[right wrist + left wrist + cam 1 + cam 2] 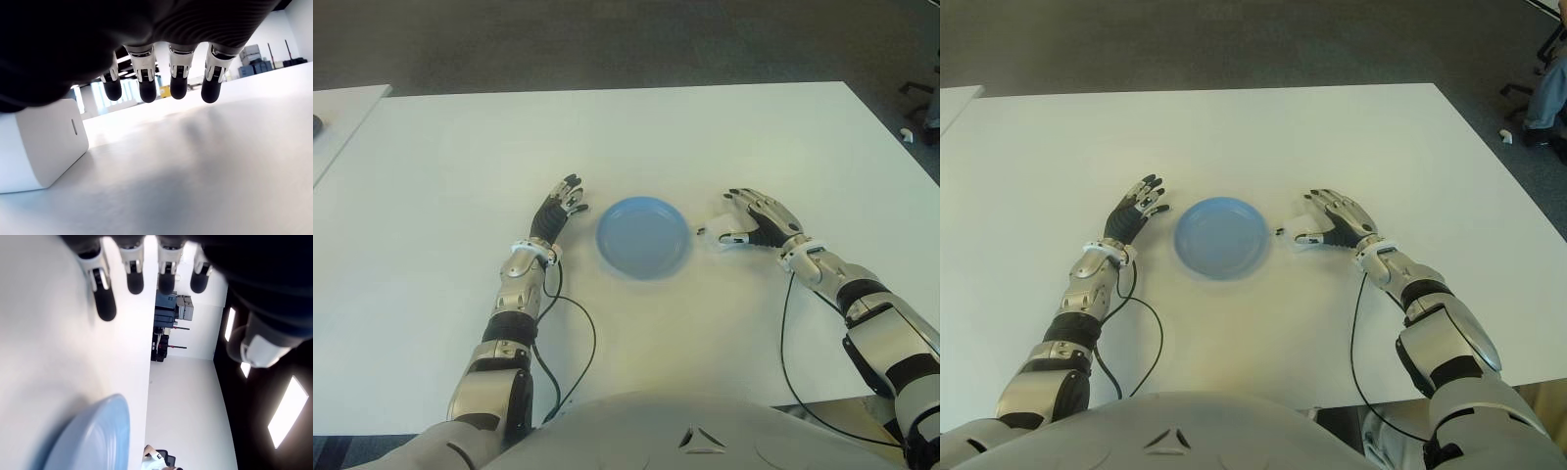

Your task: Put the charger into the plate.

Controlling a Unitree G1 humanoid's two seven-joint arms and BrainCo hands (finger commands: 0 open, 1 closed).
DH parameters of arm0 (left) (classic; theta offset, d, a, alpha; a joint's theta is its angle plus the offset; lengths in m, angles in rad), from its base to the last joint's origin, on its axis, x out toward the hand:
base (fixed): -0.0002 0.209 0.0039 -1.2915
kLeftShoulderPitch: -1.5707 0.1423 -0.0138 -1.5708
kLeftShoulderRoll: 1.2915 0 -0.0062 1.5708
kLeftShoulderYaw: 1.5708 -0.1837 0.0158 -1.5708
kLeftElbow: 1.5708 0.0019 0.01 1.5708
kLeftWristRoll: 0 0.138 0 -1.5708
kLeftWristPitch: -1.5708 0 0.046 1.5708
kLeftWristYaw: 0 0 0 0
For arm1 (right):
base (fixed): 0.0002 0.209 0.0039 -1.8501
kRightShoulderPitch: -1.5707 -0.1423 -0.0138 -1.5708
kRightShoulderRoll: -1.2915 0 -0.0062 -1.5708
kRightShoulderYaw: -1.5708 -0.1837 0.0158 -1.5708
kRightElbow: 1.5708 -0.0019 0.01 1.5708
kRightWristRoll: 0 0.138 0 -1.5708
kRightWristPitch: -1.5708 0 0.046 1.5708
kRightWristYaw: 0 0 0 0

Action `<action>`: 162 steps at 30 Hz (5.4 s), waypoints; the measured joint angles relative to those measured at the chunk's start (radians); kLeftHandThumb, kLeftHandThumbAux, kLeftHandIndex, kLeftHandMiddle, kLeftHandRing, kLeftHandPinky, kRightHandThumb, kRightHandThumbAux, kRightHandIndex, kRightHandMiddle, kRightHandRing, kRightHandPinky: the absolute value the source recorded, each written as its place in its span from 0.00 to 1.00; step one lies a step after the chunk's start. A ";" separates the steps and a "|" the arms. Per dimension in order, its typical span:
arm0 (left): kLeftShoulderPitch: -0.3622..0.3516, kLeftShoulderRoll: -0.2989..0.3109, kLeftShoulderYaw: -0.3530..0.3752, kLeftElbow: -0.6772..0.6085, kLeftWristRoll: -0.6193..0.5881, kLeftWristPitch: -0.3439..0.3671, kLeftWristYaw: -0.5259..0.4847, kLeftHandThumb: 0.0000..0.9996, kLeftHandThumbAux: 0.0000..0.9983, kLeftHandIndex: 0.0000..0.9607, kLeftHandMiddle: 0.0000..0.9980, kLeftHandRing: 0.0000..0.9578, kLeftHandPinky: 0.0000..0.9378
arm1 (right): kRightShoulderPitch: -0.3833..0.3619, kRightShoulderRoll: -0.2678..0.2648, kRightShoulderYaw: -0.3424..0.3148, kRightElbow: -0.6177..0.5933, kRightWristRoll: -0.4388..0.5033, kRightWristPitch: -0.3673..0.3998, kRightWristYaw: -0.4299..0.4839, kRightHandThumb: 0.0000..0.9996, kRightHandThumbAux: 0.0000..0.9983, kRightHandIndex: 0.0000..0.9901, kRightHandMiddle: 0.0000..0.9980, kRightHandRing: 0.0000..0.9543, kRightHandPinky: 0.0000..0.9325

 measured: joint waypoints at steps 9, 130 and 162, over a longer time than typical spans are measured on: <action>0.001 0.002 0.000 0.000 0.000 0.000 -0.002 0.00 0.52 0.03 0.04 0.02 0.00 | 0.000 -0.013 -0.003 0.004 0.001 0.016 -0.009 0.22 0.28 0.00 0.00 0.00 0.00; -0.020 0.018 0.001 0.042 0.001 -0.023 -0.022 0.00 0.52 0.03 0.06 0.03 0.00 | 0.109 -0.046 -0.048 -0.118 -0.111 -0.132 -0.144 0.32 0.21 0.00 0.00 0.00 0.00; -0.018 0.031 0.004 0.041 -0.001 -0.020 -0.028 0.00 0.52 0.04 0.06 0.04 0.00 | 0.017 0.011 0.002 -0.007 -0.109 -0.005 -0.125 0.34 0.21 0.00 0.00 0.00 0.00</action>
